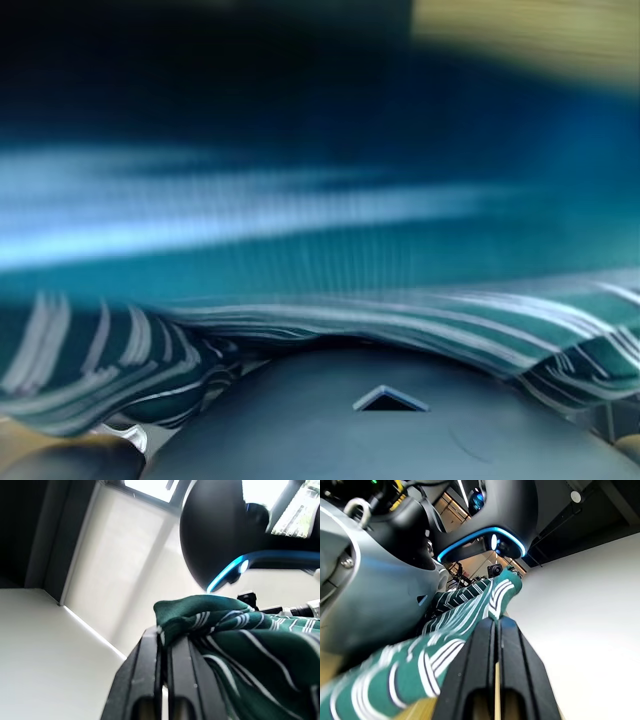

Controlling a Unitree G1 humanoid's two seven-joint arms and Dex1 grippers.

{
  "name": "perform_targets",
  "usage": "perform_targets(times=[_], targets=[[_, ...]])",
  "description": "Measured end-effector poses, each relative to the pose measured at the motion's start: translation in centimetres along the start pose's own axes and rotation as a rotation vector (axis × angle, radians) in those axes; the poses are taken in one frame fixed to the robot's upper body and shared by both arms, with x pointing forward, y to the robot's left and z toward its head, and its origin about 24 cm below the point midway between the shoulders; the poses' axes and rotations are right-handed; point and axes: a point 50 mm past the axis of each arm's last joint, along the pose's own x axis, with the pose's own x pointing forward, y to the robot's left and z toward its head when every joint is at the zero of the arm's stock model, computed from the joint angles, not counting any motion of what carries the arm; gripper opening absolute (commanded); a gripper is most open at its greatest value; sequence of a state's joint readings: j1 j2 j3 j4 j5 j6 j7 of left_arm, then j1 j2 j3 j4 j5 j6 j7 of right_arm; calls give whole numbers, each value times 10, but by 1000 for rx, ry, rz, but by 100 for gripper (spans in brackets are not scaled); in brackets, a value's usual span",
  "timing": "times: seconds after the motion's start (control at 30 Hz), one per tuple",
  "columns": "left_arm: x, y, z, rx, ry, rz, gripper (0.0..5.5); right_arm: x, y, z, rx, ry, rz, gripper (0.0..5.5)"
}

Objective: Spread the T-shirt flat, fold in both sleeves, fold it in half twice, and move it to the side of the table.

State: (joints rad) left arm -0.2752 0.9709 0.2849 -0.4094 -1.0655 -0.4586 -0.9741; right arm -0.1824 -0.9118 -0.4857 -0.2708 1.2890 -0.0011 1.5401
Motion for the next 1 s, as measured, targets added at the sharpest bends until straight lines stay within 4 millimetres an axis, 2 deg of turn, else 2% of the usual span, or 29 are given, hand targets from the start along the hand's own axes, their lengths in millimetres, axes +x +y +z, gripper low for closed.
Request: perform_targets(times=[0.07, 0.13, 0.2, 0.23, 0.27, 0.33, 0.4, 0.47, 0.53, 0.63, 0.7, 0.73, 0.77, 0.8, 0.83, 0.9, 1.0], targets=[[-4, -2, -38, 31, 188, -59, 3, -4, -13, -24, 23, 151, -50, 0], [-13, 0, -83, 37, 385, -130, 3, -12, -30, -60, 44, 351, -123, 0], [-19, 7, -112, 13, 503, -138, 3, -18, -46, -85, 49, 503, -183, 0], [-20, 12, -127, 2, 560, -136, 3, -19, -56, -99, 47, 578, -214, 0], [-20, 16, -151, -34, 653, -140, 3, -20, -71, -122, 56, 705, -263, 0], [-17, 17, -184, -81, 809, -155, 3, -18, -90, -151, 44, 892, -332, 0], [-15, 18, -220, -75, 1064, -140, 3, -15, -117, -176, -52, 1127, -458, 0], [-8, 28, -234, 0, 1165, -36, 3, -7, -140, -177, -189, 1214, -571, 0], [8, 56, -232, 120, 1146, 176, 3, 1, -165, -166, -383, 1243, -718, 0], [33, 104, -207, 312, 1015, 489, 3, 13, -197, -132, -726, 1179, -916, 0], [34, 125, -187, 440, 901, 614, 3, 15, -208, -108, -959, 1112, -990, 0], [19, 127, -179, 509, 902, 594, 3, 4, -207, -95, -1037, 1112, -991, 0], [8, 121, -181, 534, 935, 552, 3, -2, -205, -94, -1047, 1124, -980, 0], [-2, 108, -189, 538, 970, 494, 3, -7, -199, -100, -1035, 1133, -964, 0], [-13, 93, -197, 520, 995, 455, 3, -14, -191, -110, -1002, 1148, -942, 0], [-37, 59, -212, 443, 1026, 397, 3, -38, -161, -139, -873, 1226, -863, 0], [-66, -9, -235, 210, 1084, 253, 3, -71, -100, -186, -577, 1360, -670, 0]])
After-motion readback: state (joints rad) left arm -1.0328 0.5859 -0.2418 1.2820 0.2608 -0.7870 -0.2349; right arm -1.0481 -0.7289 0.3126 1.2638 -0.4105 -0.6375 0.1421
